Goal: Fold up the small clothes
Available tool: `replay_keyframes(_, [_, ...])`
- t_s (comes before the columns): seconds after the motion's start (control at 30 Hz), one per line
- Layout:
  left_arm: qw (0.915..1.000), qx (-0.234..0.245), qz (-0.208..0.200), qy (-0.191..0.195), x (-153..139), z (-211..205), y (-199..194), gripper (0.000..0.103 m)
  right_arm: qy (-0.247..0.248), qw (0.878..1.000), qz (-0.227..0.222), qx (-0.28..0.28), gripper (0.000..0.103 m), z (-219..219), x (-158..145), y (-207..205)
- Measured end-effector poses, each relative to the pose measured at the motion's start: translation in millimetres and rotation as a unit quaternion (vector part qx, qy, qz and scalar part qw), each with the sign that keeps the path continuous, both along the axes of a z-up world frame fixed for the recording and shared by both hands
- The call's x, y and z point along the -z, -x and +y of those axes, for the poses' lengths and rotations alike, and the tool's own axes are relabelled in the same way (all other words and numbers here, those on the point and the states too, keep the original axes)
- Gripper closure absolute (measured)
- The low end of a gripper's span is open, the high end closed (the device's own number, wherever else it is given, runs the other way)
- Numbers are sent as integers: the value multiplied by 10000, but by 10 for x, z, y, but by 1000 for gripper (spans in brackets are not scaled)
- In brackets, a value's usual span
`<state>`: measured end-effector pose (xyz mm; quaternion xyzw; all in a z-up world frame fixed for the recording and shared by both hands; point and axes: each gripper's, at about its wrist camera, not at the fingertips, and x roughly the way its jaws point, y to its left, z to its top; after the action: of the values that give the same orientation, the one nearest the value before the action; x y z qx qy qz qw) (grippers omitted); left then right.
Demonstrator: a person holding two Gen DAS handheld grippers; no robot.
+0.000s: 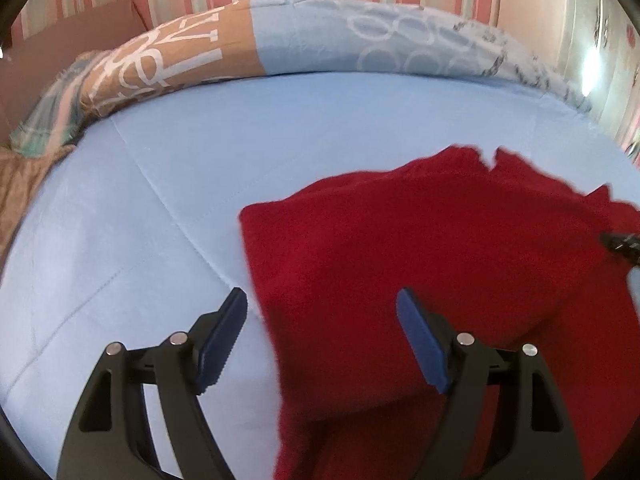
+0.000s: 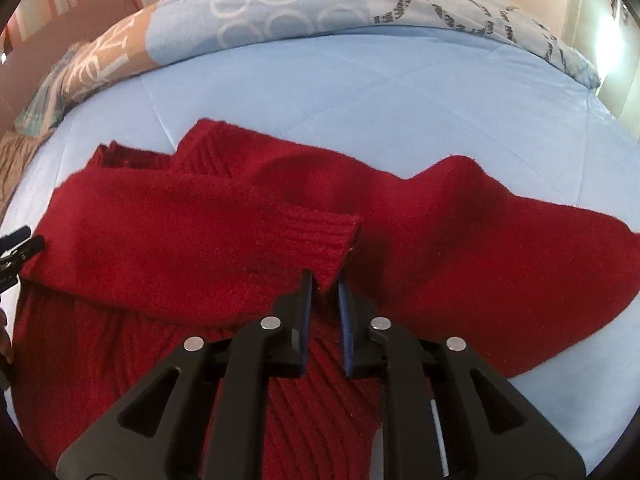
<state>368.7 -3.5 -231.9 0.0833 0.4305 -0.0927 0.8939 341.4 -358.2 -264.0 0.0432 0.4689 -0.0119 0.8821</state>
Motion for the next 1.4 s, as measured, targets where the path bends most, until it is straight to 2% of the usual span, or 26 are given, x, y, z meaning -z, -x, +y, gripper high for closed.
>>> replay_keyframes(0.07, [9999,-7,-25,-161,45,21,10,25,-143,9999,52,-15,88,-11,-82,39])
replay_keyframes(0.13, [9998,-26,-7,-200,67,81,10,25,-98,9999,-86,26,88,-6,-215,119])
replay_keyframes(0.17, [9998,-38,18,-174,77,111,3,25,-78,9999,-90,67,85,-24,-241,145])
replay_keyframes(0.23, [9999,-76,106,-61,91,168,-26,25,-154,9994,-41,293,56,-109,-253,186])
replay_keyframes(0.33, [9998,-98,8,-169,47,148,18,25,-174,9984,-386,384,54,-120,-356,328])
replay_keyframes(0.4, [9998,-80,-55,-180,14,117,77,25,-313,9970,-665,223,46,-19,-414,399])
replay_keyframes(0.5, [9999,62,-130,-67,-34,20,183,25,-206,9979,-610,-25,45,177,-351,315])
replay_keyframes(0.6, [9991,115,-131,-394,38,-105,225,25,-65,9995,-319,-58,49,277,-149,174])
replay_keyframes(0.7, [9986,64,-62,-518,128,-93,198,22,23,9999,-82,89,54,229,-11,147])
replay_keyframes(0.8, [9994,-85,28,-337,186,17,140,15,-11,9998,22,194,50,157,42,152])
replay_keyframes(0.87, [9997,-128,78,-205,202,60,124,13,-110,9998,36,178,49,114,85,158])
replay_keyframes(0.93, [9997,-131,19,-217,161,55,155,14,-103,9998,-9,147,50,119,53,187])
replay_keyframes(1.0, [9998,-32,-89,-146,66,17,222,15,-142,9996,-240,68,51,123,-50,271])
replay_keyframes(1.1, [9997,124,-151,148,-85,-64,314,14,-270,9970,-716,89,42,60,-262,463])
replay_keyframes(1.17, [9994,172,-211,212,-172,-150,338,14,-400,9958,-821,83,40,1,-336,528])
replay_keyframes(1.23, [9989,262,-268,267,-258,-291,361,9,-510,9946,-901,114,31,-68,-387,594])
replay_keyframes(1.4, [9981,484,-348,128,-382,-763,369,6,-130,9946,-978,327,26,-249,-481,732])
